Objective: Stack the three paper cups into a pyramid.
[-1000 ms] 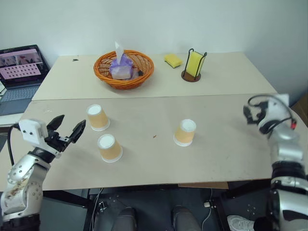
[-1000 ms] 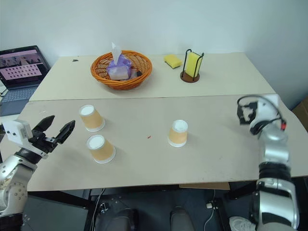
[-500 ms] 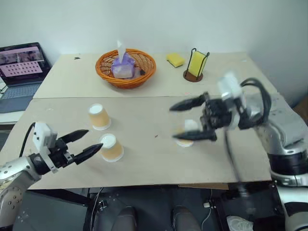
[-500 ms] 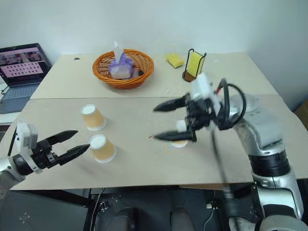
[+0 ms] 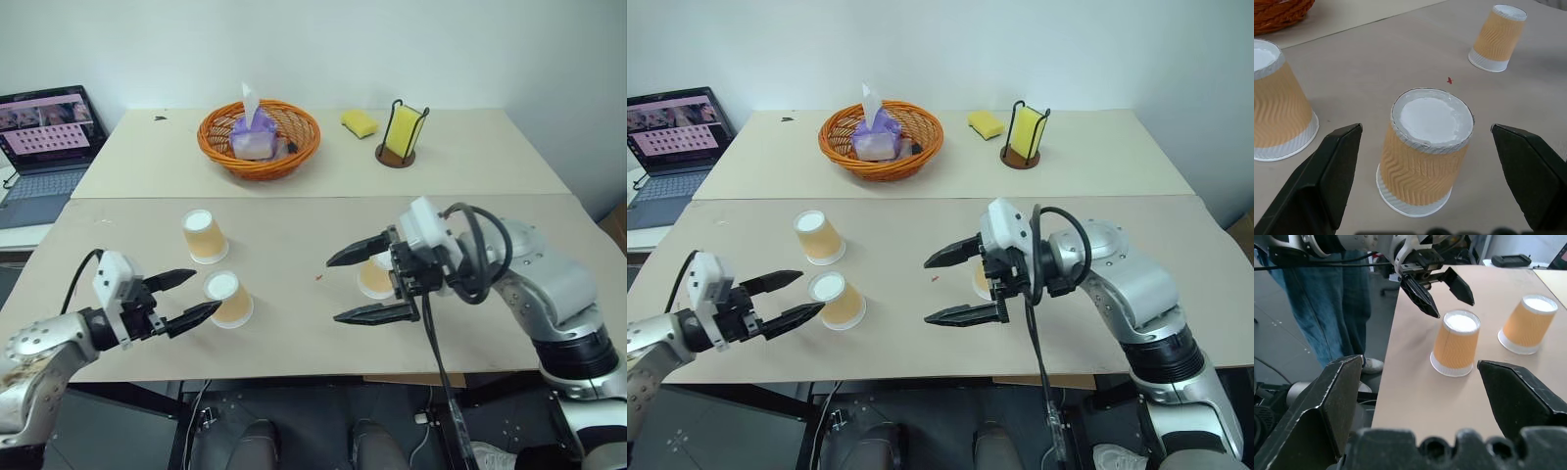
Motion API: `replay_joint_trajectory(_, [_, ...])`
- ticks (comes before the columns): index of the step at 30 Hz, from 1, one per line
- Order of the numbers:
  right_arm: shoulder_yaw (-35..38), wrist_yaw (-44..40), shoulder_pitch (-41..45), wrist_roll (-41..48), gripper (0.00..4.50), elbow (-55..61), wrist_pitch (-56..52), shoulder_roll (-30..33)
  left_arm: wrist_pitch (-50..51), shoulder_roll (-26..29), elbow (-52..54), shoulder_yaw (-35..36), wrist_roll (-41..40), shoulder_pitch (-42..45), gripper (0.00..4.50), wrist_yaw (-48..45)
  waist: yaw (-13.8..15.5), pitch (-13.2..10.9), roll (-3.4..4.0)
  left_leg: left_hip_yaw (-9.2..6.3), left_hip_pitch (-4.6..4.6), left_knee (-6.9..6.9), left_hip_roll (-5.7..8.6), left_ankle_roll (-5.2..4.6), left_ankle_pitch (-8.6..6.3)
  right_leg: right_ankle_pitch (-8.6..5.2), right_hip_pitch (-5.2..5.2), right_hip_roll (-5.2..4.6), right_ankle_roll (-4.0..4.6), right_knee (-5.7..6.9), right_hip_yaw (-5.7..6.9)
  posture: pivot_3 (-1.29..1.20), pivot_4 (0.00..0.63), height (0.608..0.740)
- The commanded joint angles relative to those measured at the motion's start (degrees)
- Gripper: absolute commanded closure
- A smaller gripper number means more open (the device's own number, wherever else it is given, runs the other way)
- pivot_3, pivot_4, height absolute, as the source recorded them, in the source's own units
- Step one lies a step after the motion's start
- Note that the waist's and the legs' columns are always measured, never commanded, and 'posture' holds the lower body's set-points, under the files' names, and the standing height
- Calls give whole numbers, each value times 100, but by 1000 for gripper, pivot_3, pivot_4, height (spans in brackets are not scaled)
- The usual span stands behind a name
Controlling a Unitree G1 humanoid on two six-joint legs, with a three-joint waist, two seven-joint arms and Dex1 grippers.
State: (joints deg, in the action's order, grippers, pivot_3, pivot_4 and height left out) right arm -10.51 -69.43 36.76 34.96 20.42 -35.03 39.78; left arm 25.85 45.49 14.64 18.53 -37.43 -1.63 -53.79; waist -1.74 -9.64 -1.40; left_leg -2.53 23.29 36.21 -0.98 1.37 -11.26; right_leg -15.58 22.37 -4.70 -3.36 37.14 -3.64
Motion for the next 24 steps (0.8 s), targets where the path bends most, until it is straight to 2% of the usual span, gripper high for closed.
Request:
replay_joint_trajectory(1, [-1, 159, -126, -142, 89, 112, 127, -45, -277, -50, -260, -231, 206, 431, 0, -152, 2, 0, -1, -1, 1, 0, 0, 0, 0, 0, 1, 0, 0, 0, 0, 0, 150, 732])
replay_joint_trajectory(10, [-50, 339, -265, -365, 89, 43, 159, -200, -506, -37, -796, -672, 543, 1054, 0, -607, -24, -1, -2, -3, 5, 1, 0, 0, 0, 0, 4, 2, -1, 3, 0, 0, 150, 732])
replay_joint_trajectory(20, [-4, 443, -345, -466, 89, 86, 185, -190, -497, -28, -1010, -652, 637, 1301, 0, -760, -40, -1, -2, -6, 6, 2, 0, 0, 0, 0, 4, 3, -1, 4, 1, 0, 150, 732])
replay_joint_trajectory(24, [-21, 469, -321, -532, 0, 22, 226, -191, -496, -57, -1070, -660, 657, 1368, 1019, -776, -49, -1, -2, -7, 7, 2, 0, 0, 0, 0, 5, 3, -1, 3, 1, 0, 150, 732])
